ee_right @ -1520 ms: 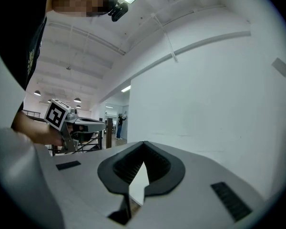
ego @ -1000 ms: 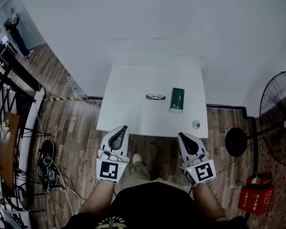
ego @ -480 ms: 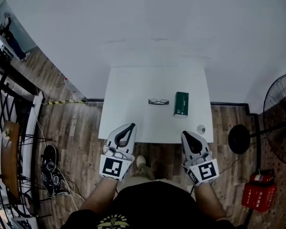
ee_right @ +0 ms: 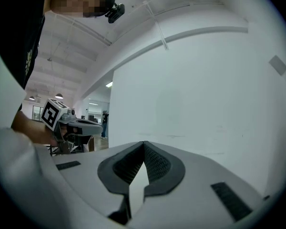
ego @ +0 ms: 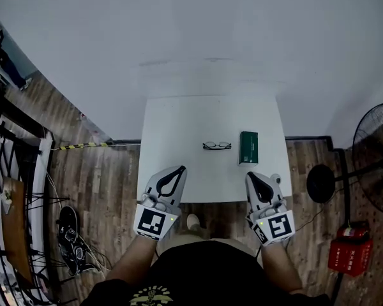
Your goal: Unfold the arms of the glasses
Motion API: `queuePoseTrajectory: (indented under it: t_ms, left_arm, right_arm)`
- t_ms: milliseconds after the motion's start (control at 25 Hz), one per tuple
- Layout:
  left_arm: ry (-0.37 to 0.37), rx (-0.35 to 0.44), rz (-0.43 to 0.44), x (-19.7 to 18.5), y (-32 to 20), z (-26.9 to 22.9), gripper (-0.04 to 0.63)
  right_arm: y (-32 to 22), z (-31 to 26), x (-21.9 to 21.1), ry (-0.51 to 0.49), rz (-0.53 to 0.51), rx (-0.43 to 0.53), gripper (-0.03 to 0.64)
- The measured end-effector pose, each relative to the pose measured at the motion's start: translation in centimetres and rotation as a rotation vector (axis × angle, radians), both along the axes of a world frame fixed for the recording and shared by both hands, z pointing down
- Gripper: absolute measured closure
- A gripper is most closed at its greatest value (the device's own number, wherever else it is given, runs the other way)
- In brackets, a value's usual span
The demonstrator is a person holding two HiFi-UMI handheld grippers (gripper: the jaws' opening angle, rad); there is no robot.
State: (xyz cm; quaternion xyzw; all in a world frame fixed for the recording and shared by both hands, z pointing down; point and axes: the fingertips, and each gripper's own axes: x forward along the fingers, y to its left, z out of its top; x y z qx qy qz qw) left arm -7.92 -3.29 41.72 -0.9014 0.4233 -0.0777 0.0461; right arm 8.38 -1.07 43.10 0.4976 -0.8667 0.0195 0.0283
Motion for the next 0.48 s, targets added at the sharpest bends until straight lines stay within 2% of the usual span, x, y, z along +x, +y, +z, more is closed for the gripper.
queuePoseTrajectory:
  t_ms: [160, 320, 480]
  left_arm:
    - [-0.001, 0.053, 0.103, -0.4, -1.7, -0.4, 0.588]
    - [0.003, 0.051, 0.197, -0.7, -2.9, -0.3, 0.589]
    - [0.016, 0.034, 0.236, -1.1, -4.3, 0.5, 0.589]
  right_arm:
    - [-1.6, 0.3, -1.5, 0.014, 0.041, -0.008, 0.617]
    - [-2.8, -0.1, -2.7, 0.034, 0.088, 0.002, 0.617]
    - [-3.2, 0.3, -3.2, 0.061, 0.123, -0.009, 0.617]
